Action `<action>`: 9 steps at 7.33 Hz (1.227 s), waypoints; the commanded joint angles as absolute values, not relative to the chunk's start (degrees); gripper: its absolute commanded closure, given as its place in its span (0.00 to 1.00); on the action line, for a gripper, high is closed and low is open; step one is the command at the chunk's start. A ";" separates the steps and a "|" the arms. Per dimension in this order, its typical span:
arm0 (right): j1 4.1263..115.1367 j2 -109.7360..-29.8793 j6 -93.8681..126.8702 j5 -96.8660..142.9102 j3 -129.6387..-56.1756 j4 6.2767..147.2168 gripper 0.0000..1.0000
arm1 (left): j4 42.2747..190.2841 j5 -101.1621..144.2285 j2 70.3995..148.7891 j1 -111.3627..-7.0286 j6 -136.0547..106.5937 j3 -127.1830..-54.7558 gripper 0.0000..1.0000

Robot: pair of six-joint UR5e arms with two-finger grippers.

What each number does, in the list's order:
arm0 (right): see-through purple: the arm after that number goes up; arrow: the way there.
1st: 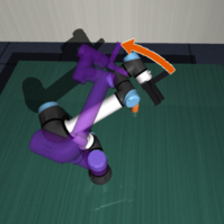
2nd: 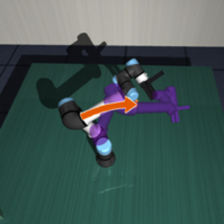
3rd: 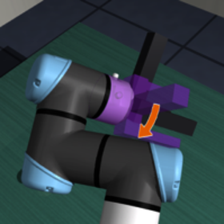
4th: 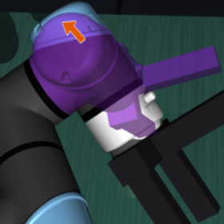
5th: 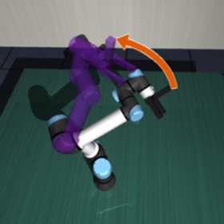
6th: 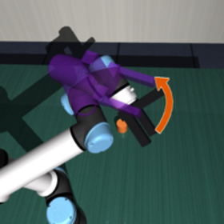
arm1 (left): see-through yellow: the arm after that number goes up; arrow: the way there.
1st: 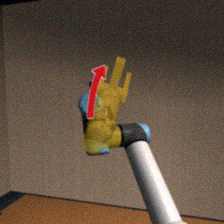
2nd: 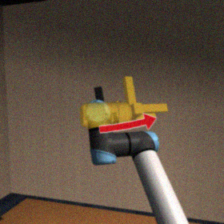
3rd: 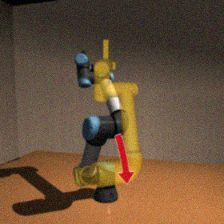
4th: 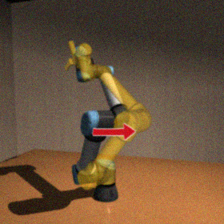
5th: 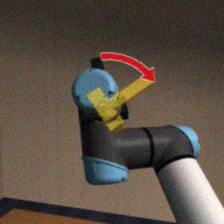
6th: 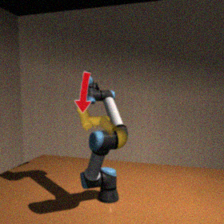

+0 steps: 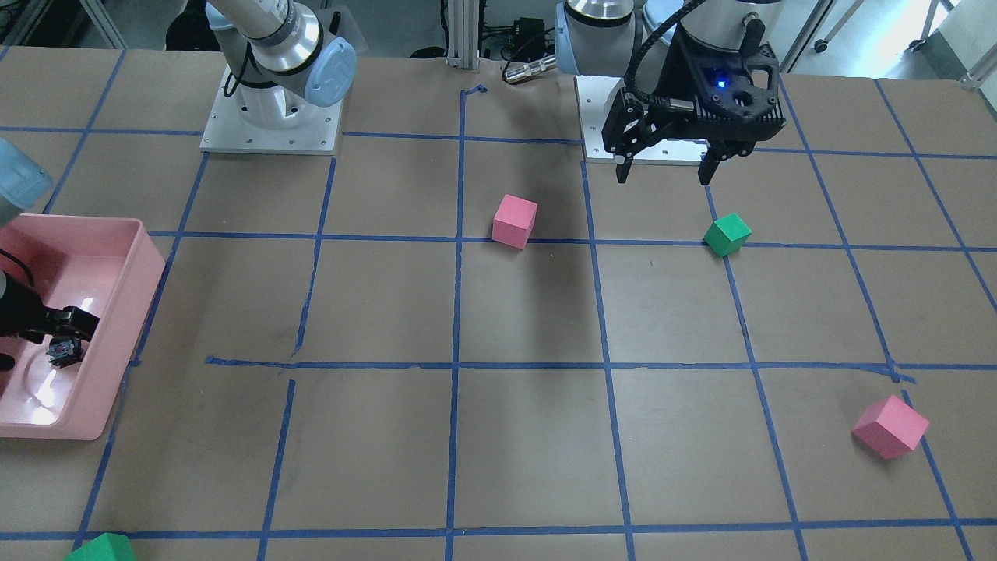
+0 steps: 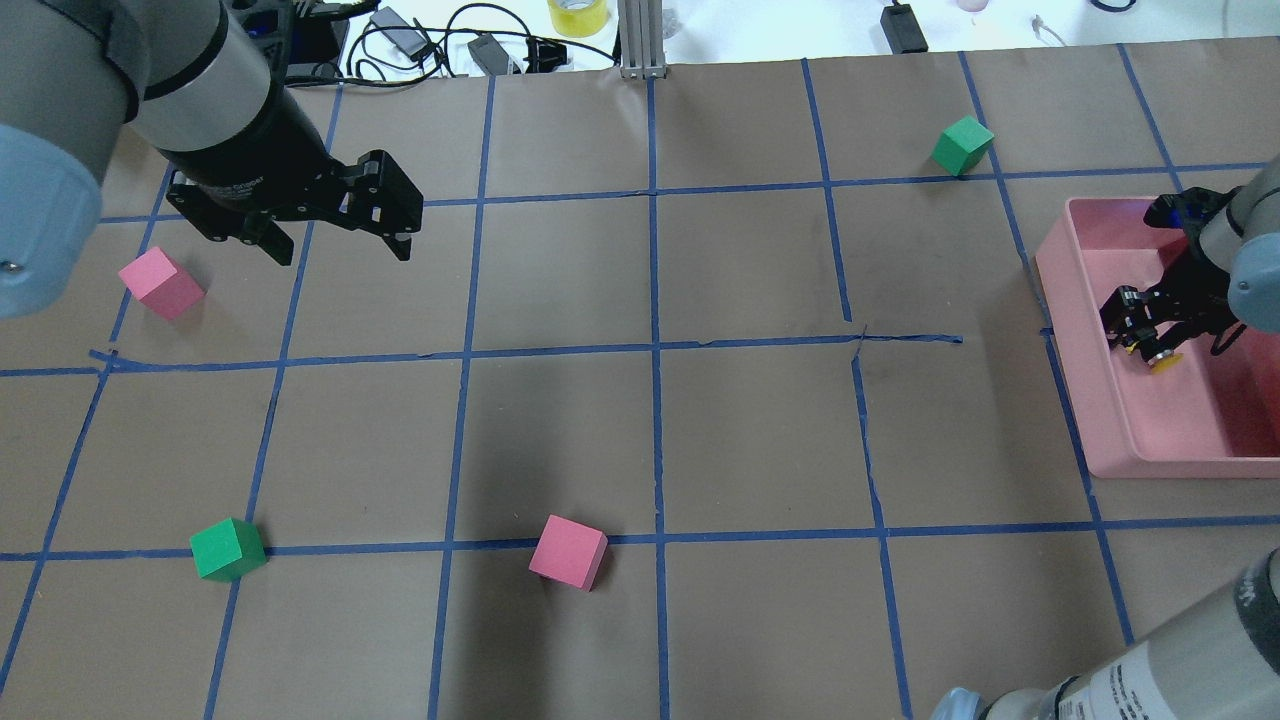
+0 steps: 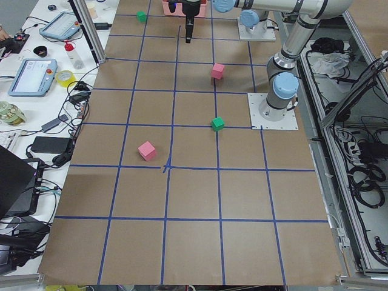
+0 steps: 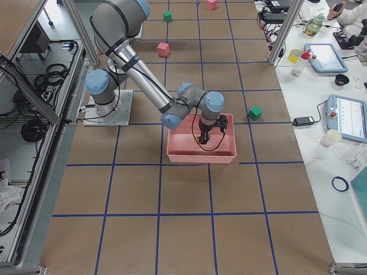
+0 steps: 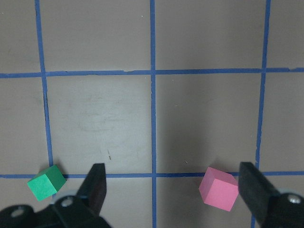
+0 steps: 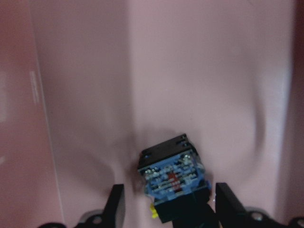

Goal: Align button upright
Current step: 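Lower the right gripper and grasp the black switch body, then lift the switch out of the pink bin with the right gripper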

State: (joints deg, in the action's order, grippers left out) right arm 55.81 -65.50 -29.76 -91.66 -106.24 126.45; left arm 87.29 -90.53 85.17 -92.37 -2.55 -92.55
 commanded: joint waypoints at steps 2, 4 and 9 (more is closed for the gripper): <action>55.81 -66.18 -28.39 -92.28 -103.28 125.69 1.00 | 87.28 -90.53 85.17 -92.37 -2.64 -92.55 0.00; 55.81 -71.60 -28.39 -93.60 -100.48 118.26 1.00 | 87.28 -90.53 85.17 -92.37 -2.55 -92.55 0.00; 64.38 -75.23 -22.30 -94.04 -89.38 102.75 1.00 | 87.28 -90.53 85.17 -92.37 -2.55 -92.55 0.00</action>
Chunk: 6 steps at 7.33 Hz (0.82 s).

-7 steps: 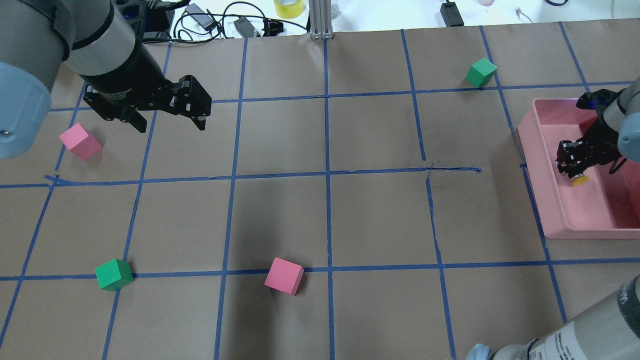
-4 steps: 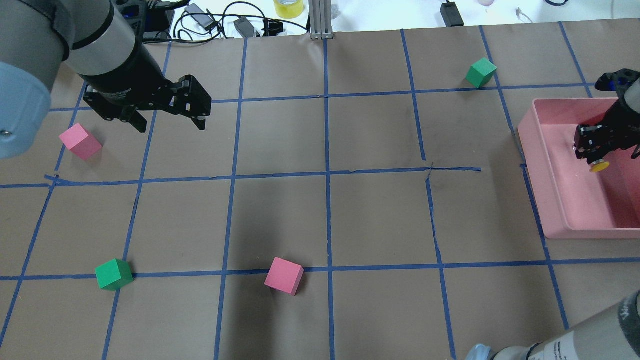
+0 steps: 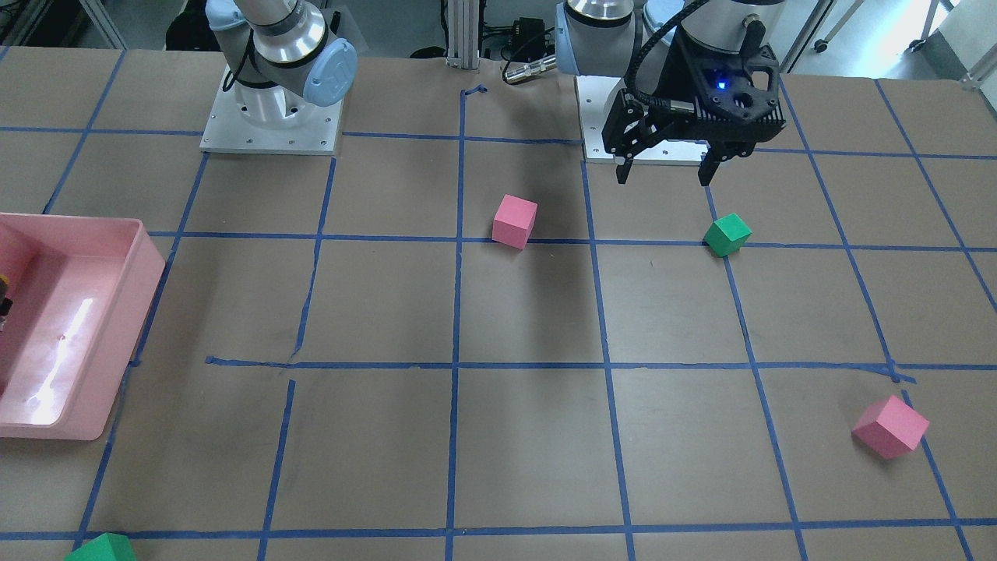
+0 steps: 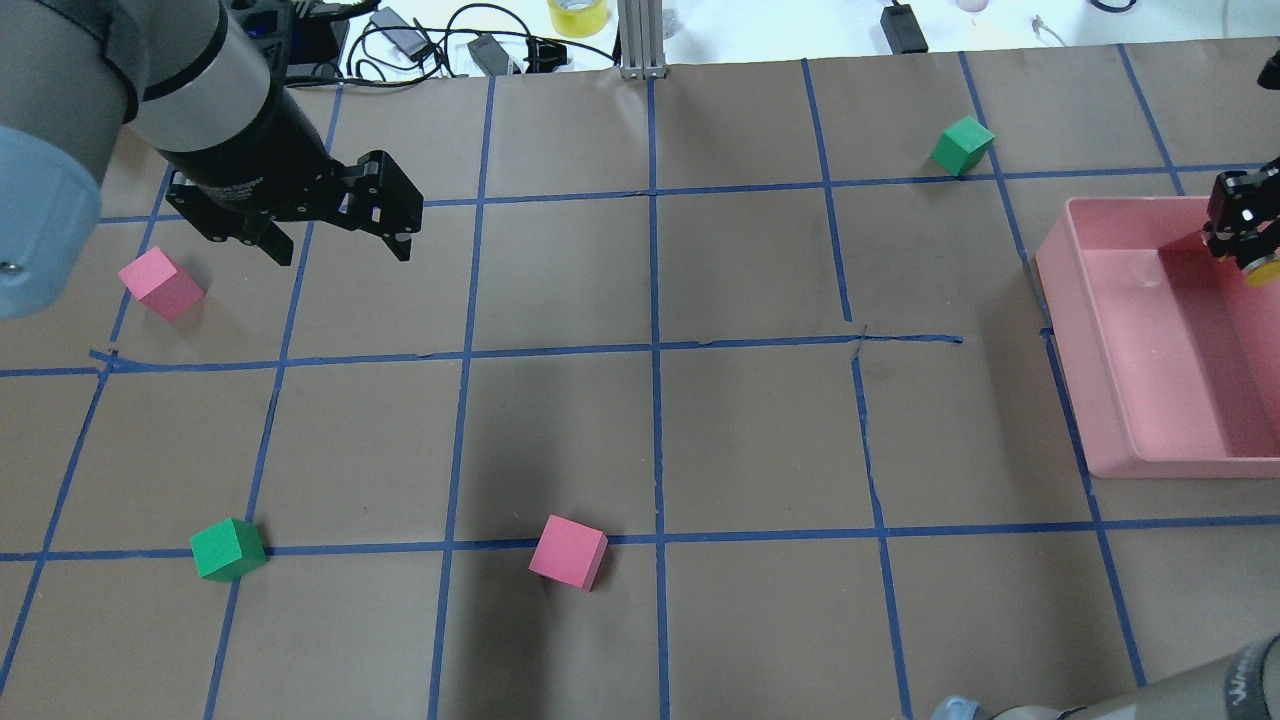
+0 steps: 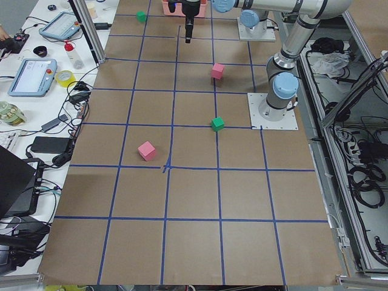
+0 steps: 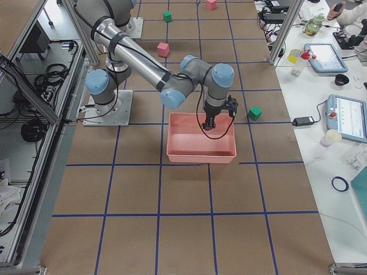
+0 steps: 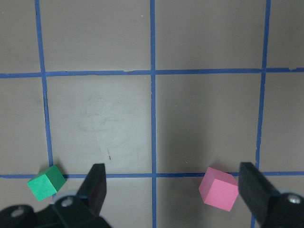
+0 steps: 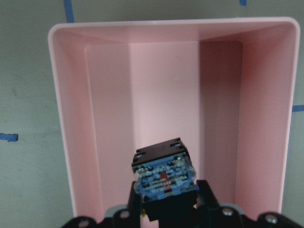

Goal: Align button upright
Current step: 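Lift the switch out of the pink bin with the right gripper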

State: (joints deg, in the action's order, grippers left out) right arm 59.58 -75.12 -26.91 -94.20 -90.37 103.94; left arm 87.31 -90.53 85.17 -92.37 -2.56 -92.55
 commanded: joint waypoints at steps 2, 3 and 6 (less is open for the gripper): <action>77.37 -74.62 -9.98 -93.52 -89.65 100.48 1.00 | 87.28 -90.53 85.17 -92.37 -2.55 -92.55 0.00; 83.09 -73.14 -2.10 -93.34 -89.47 100.72 1.00 | 87.36 -90.53 85.17 -92.37 -2.55 -92.55 0.00; 93.85 -66.54 6.82 -90.12 -91.14 110.53 1.00 | 87.36 -90.53 85.17 -92.37 -2.55 -92.55 0.00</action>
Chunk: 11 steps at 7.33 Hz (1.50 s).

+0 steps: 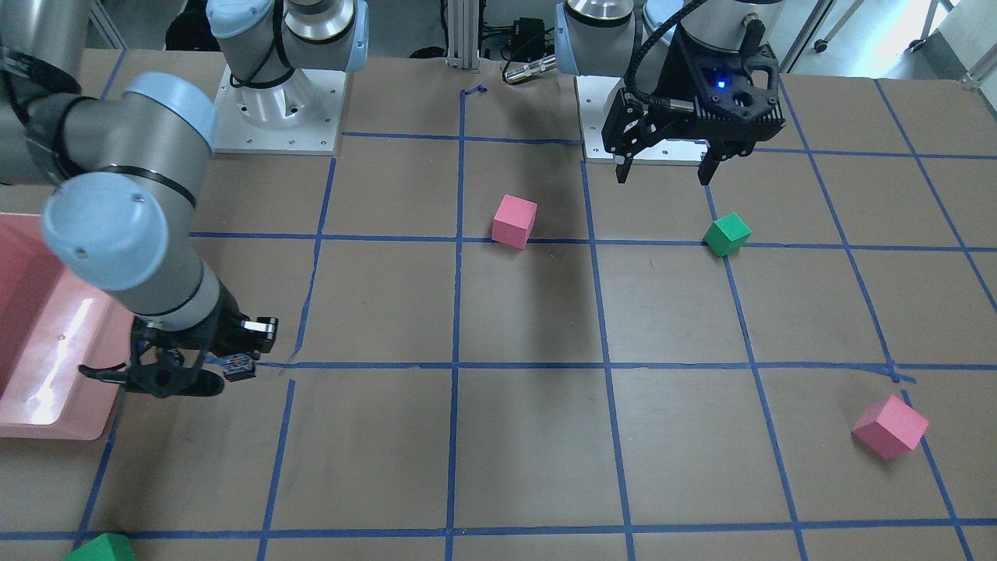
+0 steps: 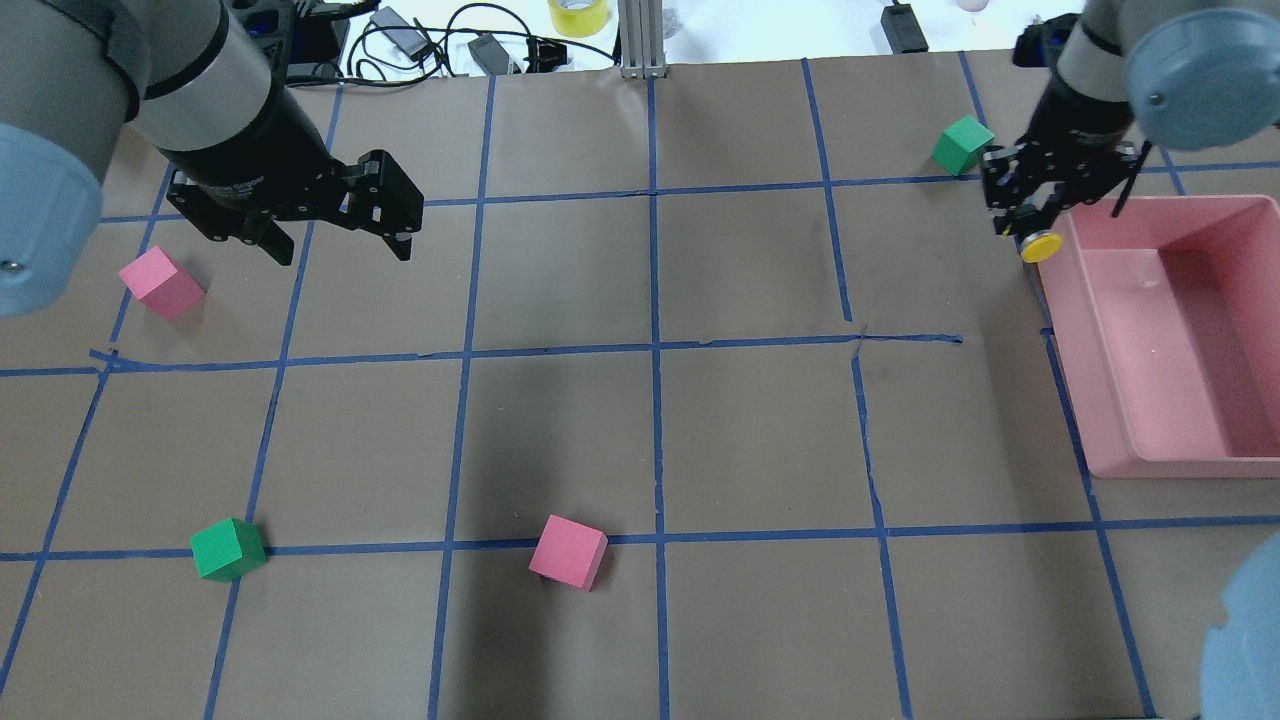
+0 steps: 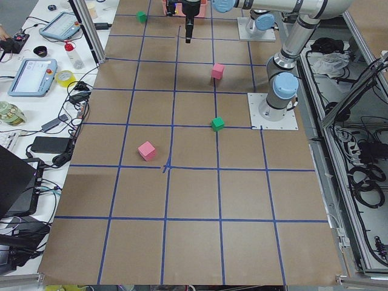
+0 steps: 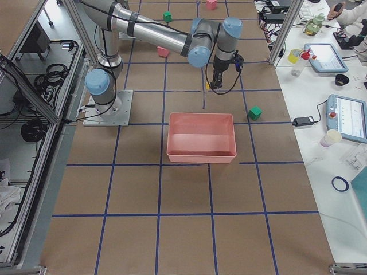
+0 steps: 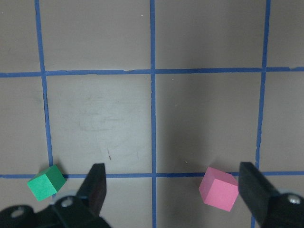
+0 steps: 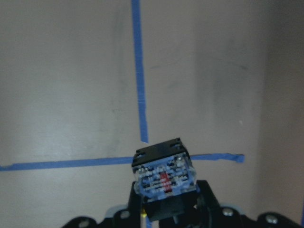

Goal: Align button upright
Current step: 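Carry the switch to the table center and lower it with the right gripper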

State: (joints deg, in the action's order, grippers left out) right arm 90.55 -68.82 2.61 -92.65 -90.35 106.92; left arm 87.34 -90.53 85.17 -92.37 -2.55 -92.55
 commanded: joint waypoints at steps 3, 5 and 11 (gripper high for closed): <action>102.98 -61.54 12.81 -84.29 -90.62 118.44 1.00 | 87.28 -90.62 85.17 -92.37 -2.55 -92.55 0.00; 105.11 -58.55 13.36 -81.85 -90.18 122.42 1.00 | 87.36 -90.62 85.17 -92.37 -2.55 -92.55 0.00; 109.34 -51.51 21.80 -81.30 -83.50 124.54 1.00 | 87.28 -90.62 85.17 -92.37 -2.55 -92.55 0.00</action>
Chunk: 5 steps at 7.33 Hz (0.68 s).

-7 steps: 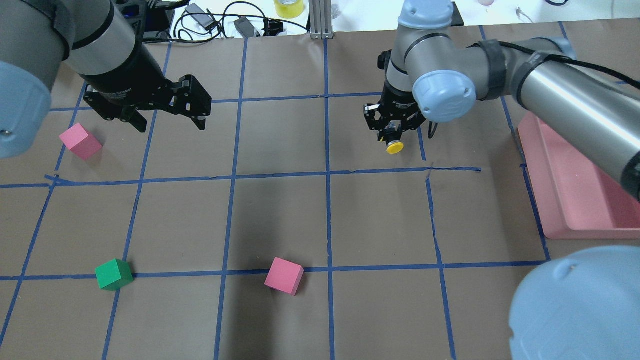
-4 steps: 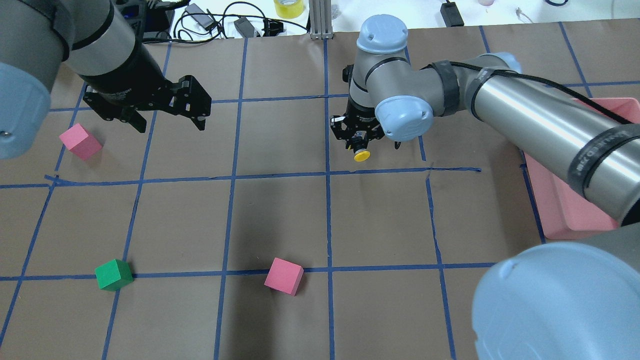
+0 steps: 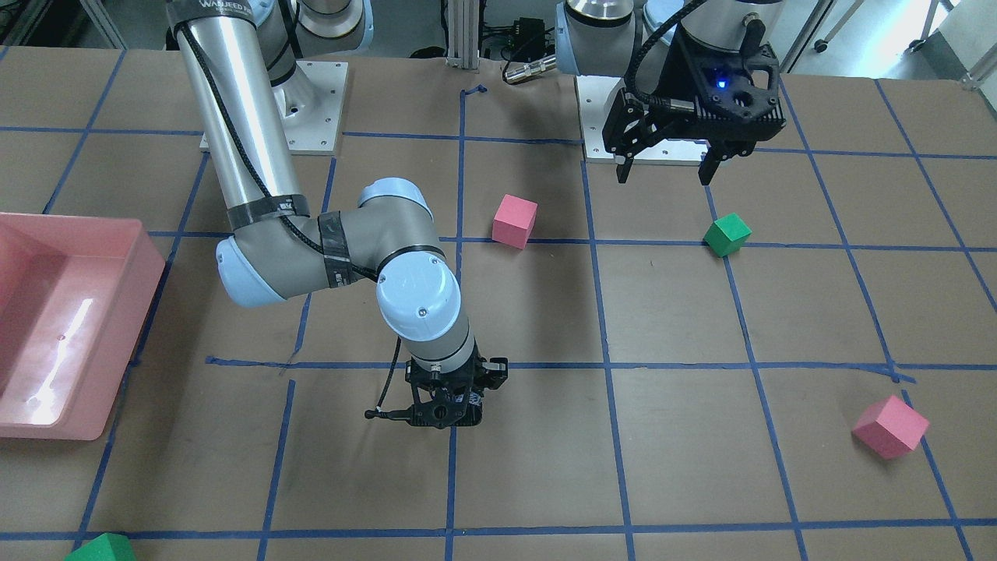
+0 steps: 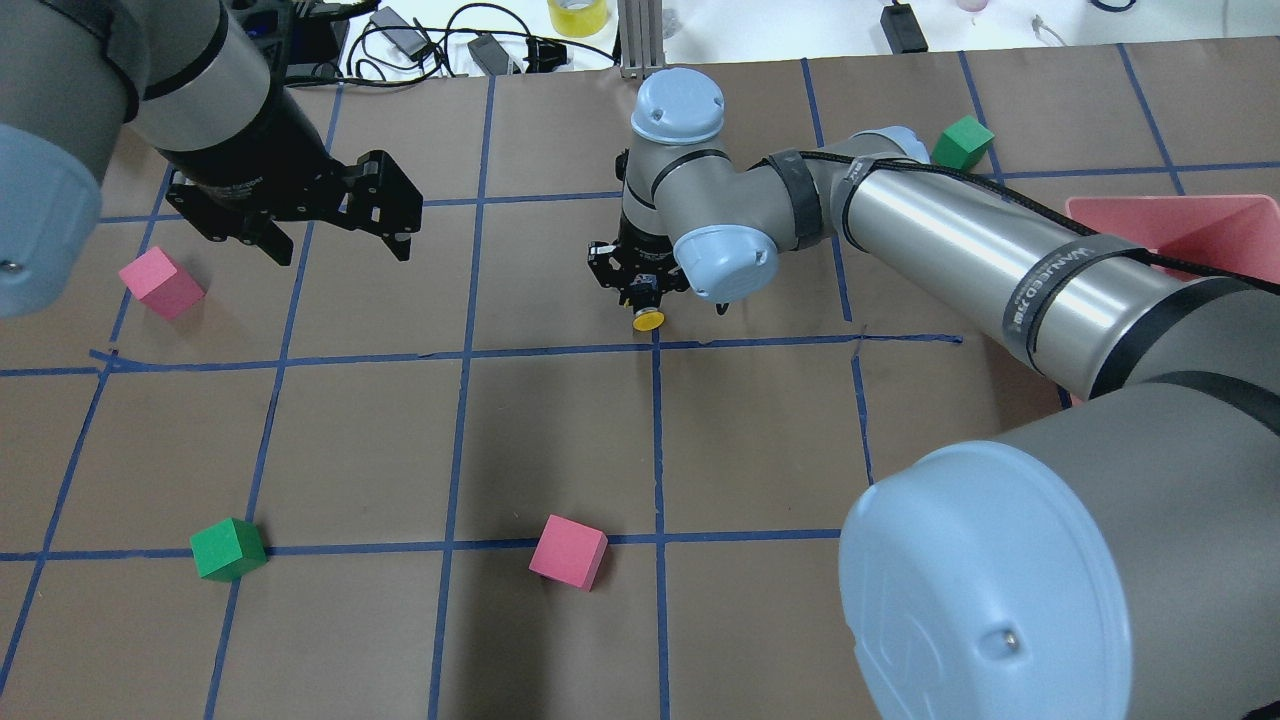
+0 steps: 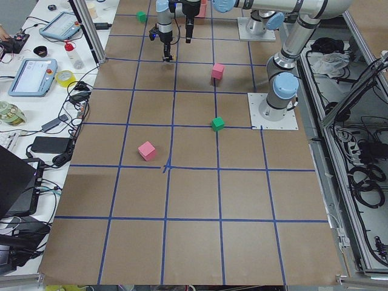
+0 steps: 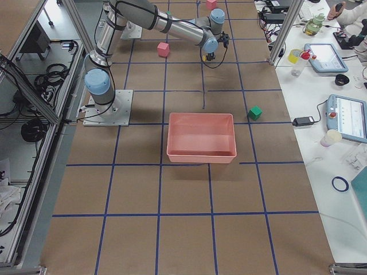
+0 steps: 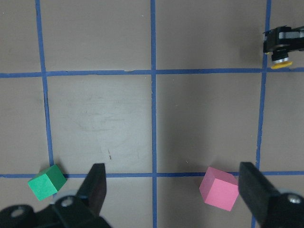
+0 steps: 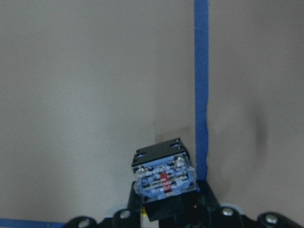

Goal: Align button upright
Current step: 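Carry the switch to the table center and lower it with the right gripper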

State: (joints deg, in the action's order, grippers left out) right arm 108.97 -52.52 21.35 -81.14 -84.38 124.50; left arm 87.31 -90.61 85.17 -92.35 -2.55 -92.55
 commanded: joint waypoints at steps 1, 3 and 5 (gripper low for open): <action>109.34 -51.33 21.80 -81.91 -83.50 124.54 1.00 | 87.28 -90.62 85.17 -92.29 -2.55 -92.55 0.00; 109.34 -50.98 21.97 -82.18 -83.32 125.32 1.00 | 87.28 -90.62 85.17 -92.29 -2.55 -92.55 0.00; 109.34 -50.63 24.50 -82.00 -83.32 125.86 0.66 | 87.28 -90.62 85.17 -92.37 -2.55 -92.55 0.00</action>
